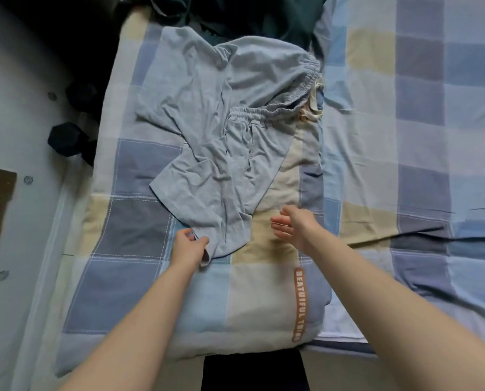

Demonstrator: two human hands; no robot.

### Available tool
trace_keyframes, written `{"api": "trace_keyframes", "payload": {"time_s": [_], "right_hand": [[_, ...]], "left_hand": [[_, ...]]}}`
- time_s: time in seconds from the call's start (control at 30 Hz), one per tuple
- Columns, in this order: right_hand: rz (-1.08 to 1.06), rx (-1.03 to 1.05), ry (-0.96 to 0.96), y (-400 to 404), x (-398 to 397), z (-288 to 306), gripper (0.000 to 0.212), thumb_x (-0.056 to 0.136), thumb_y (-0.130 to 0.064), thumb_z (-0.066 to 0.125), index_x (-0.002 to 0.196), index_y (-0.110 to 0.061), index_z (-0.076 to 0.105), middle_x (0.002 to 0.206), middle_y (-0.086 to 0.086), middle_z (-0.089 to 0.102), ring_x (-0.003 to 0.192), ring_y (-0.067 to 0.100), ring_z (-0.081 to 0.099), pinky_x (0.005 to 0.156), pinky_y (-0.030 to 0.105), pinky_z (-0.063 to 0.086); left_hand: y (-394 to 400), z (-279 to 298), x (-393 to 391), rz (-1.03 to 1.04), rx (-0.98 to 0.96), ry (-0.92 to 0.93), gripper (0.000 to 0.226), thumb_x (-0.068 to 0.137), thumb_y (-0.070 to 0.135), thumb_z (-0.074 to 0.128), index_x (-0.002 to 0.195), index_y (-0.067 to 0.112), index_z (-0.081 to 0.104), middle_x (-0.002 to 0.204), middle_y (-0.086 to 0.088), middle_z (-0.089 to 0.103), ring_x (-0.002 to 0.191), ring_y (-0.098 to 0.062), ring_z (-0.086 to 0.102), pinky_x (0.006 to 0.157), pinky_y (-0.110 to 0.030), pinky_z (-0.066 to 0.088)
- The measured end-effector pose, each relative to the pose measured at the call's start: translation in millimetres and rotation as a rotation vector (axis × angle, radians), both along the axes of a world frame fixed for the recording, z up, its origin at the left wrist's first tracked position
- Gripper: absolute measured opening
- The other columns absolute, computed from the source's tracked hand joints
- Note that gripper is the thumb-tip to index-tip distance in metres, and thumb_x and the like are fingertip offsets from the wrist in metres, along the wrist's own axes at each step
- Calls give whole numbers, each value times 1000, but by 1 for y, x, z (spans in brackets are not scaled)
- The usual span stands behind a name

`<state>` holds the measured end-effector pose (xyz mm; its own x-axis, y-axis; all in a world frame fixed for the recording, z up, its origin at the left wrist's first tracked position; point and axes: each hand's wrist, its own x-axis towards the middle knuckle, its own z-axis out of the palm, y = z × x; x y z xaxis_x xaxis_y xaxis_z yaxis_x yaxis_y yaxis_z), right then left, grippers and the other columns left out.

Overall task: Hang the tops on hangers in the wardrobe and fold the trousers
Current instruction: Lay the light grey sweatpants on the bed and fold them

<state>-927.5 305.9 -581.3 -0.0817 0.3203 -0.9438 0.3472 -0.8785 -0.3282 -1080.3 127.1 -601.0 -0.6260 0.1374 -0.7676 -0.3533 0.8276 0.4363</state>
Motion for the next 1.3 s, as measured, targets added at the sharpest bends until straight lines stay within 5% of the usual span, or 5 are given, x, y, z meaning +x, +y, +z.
{"api": "trace_keyframes", "payload": {"time_s": [0.43, 0.57, 0.9, 1.07, 1.3], "right_hand": [[-73, -86, 79, -4, -68, -46, 24, 95, -26, 54, 112, -9, 58, 108, 10, 67, 85, 22, 66, 67, 31, 52], [-76, -78, 117, -4, -78, -32, 19, 97, -20, 51, 80, -11, 53, 61, 2, 49, 50, 13, 43, 47, 24, 40], [-66, 203, 415, -62, -56, 57, 27, 97, -9, 49, 71, -13, 50, 53, -1, 41, 46, 7, 43, 53, 20, 41], [216, 116, 351, -136, -16, 83, 25, 96, -4, 50, 72, -8, 53, 55, 3, 49, 51, 12, 50, 56, 23, 48], [477, -171, 110, -174, 19, 65, 26, 96, 0, 43, 72, -7, 52, 66, 8, 59, 44, 8, 51, 48, 19, 41]], "left_hand": [[17, -19, 5, 354, 161, -31, 86, 78, -3, 67, 149, 15, 22, 121, -7, 53, 99, -21, 56, 95, -33, 47], [9, 6, -9, 515, 221, -183, 46, 81, -2, 66, 126, 1, 56, 116, -16, 65, 95, -23, 67, 82, -34, 55], [-57, 47, -55, 157, 119, 178, 6, 84, 13, 69, 80, 18, 68, 78, -3, 69, 78, -23, 62, 65, -31, 49], [-65, 66, -59, -155, -221, 374, 46, 80, 8, 63, 125, 14, 56, 127, -11, 59, 116, -37, 52, 100, -44, 41], [-3, 64, -14, -587, 172, 252, 26, 85, 5, 58, 110, 9, 66, 111, -10, 68, 94, -20, 61, 83, -22, 42]]}}
